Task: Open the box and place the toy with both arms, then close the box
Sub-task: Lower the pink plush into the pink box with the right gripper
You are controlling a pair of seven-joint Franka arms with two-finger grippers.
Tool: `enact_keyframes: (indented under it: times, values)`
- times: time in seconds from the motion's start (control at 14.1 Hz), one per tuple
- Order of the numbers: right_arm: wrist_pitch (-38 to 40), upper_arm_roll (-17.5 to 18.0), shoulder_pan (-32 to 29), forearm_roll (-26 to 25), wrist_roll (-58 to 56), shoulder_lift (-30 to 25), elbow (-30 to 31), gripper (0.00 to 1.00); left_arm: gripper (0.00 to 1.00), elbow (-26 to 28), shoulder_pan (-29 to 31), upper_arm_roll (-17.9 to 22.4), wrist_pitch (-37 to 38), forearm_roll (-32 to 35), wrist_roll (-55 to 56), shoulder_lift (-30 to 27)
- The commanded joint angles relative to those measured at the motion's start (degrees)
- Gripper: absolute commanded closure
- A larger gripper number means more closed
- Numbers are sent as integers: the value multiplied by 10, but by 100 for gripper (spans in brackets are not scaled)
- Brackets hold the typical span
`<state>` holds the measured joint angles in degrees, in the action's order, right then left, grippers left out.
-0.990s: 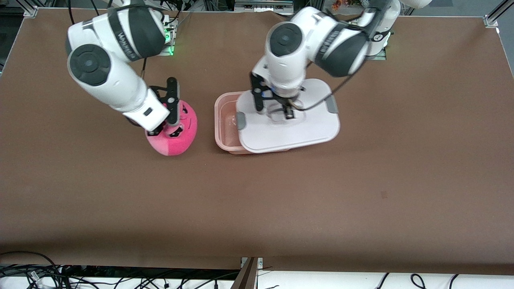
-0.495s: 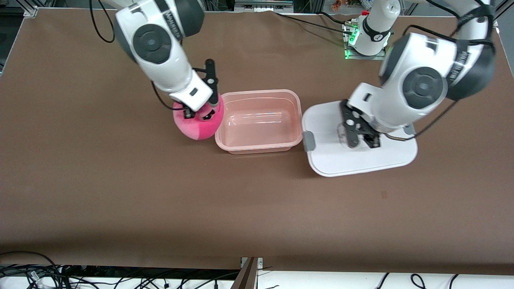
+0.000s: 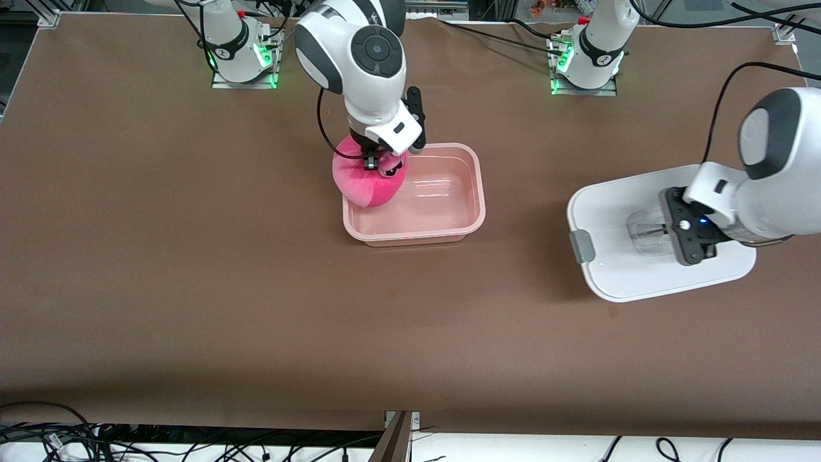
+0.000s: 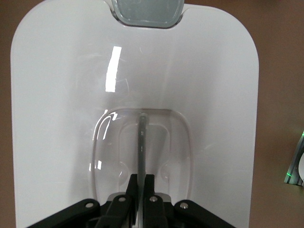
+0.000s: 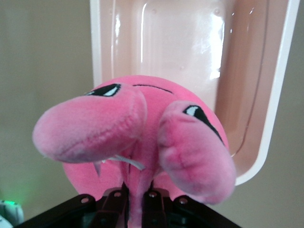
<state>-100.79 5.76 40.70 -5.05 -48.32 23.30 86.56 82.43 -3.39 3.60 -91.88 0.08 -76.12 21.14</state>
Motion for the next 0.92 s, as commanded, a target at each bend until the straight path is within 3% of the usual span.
enact_keyframes:
  times: [0.0, 0.78, 0.85]
  values:
    - [9, -5, 1, -8, 2, 36, -60, 100, 100, -9, 31, -9, 9, -1, -52, 10]
    - [-11, -7, 5, -34, 14, 110, -90, 100, 100, -2, 39, -12, 10, -3, -61, 12]
    - [-26, -7, 4, -34, 13, 121, -90, 77, 100, -2, 39, -12, 10, -3, -61, 12]
